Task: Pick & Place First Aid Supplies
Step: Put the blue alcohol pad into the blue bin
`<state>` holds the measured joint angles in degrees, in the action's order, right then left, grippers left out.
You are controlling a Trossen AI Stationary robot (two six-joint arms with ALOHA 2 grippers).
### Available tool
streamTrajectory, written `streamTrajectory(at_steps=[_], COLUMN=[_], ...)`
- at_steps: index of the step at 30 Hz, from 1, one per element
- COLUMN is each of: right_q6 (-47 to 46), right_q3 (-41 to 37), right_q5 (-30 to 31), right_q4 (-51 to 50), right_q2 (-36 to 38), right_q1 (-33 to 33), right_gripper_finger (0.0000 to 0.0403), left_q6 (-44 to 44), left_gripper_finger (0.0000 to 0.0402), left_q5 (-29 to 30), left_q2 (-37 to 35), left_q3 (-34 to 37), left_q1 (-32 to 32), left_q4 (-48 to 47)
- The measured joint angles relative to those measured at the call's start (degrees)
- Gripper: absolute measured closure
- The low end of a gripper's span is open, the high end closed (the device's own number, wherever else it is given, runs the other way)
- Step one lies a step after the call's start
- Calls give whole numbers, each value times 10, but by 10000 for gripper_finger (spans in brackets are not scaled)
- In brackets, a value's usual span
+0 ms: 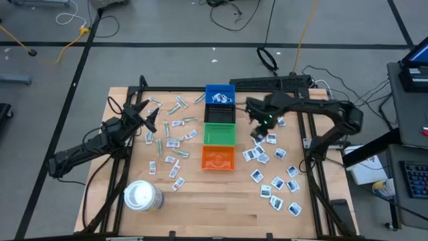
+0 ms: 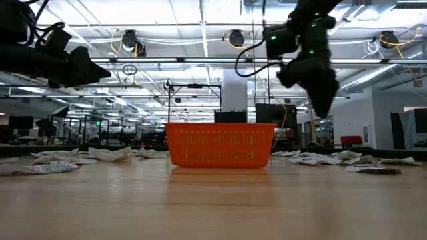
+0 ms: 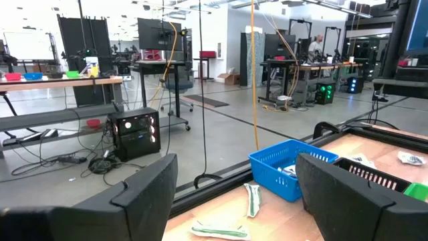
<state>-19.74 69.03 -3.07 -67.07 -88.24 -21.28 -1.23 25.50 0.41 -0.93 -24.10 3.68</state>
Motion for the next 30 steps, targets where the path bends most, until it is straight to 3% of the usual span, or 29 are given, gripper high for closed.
streamTrajectory(at_steps=[15, 30], right_q6=[-53, -61], right_q3=[-167, -282], right_q5=[0, 0], right_q4=[-54, 39], right_q2=[174, 170], right_q1=[89, 102], right_gripper_finger=[231, 232], left_q6=[0, 0], left_gripper_finger=[96, 96], left_q5=[0, 0], left_q2=[0, 0], left_q3=[0, 0], left_q1=[0, 0], left_q4=[0, 0])
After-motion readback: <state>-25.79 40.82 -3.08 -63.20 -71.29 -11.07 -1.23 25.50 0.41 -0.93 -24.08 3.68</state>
